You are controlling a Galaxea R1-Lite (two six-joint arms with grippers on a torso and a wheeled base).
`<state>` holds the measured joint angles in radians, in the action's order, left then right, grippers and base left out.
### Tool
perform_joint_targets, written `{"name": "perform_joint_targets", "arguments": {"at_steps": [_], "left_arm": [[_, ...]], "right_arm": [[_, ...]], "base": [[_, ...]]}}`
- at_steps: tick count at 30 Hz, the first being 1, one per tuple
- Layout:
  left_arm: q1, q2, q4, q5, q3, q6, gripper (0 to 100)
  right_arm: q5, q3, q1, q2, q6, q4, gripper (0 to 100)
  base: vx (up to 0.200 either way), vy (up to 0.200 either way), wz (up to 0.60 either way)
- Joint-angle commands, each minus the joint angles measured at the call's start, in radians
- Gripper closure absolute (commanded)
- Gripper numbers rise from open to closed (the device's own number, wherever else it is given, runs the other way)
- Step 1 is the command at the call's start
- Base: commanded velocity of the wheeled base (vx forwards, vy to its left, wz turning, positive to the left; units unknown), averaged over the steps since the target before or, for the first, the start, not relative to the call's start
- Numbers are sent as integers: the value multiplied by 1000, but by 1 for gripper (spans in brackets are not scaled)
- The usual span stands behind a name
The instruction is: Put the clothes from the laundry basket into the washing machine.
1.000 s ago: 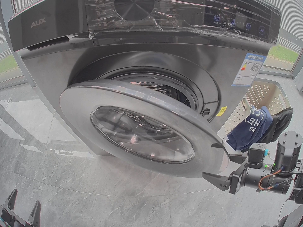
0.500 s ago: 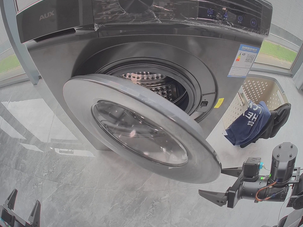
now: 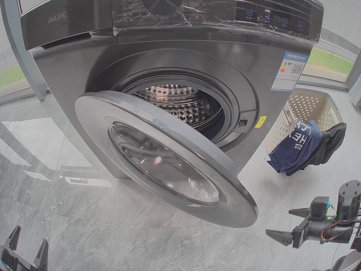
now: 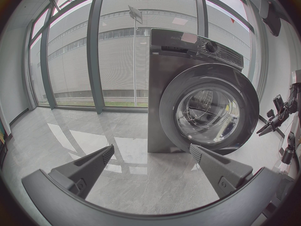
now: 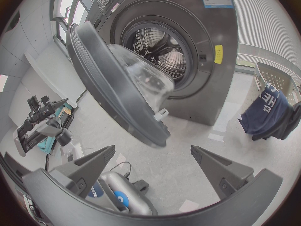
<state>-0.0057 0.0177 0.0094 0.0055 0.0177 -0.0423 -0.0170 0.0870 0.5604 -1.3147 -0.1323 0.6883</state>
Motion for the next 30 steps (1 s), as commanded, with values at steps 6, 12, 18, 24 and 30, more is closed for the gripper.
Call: {"name": "perform_joint_targets", "arguments": {"at_steps": [6,12,18,24,30], "left_arm": [[0,-10,0,1,-13,-1,0],[0,-10,0,1,-13,-1,0],[0,-10,0,1,-13,-1,0],[0,-10,0,1,-13,-1,0],[0,-10,0,1,-12,1,0]], "right_arm": [[-1,278,-142,-176,10,-12,0],[-1,376,-114,-278,3,-3,0],[2,389,-10,-299,-6,-1,0],[8,367,81,-285,-20,-3,0],[35,338,84,-236,-23,-7,0]], "base": [[-33,0,0],[-167,0,0],[0,0,0],[0,0,0],[-33,0,0]]}}
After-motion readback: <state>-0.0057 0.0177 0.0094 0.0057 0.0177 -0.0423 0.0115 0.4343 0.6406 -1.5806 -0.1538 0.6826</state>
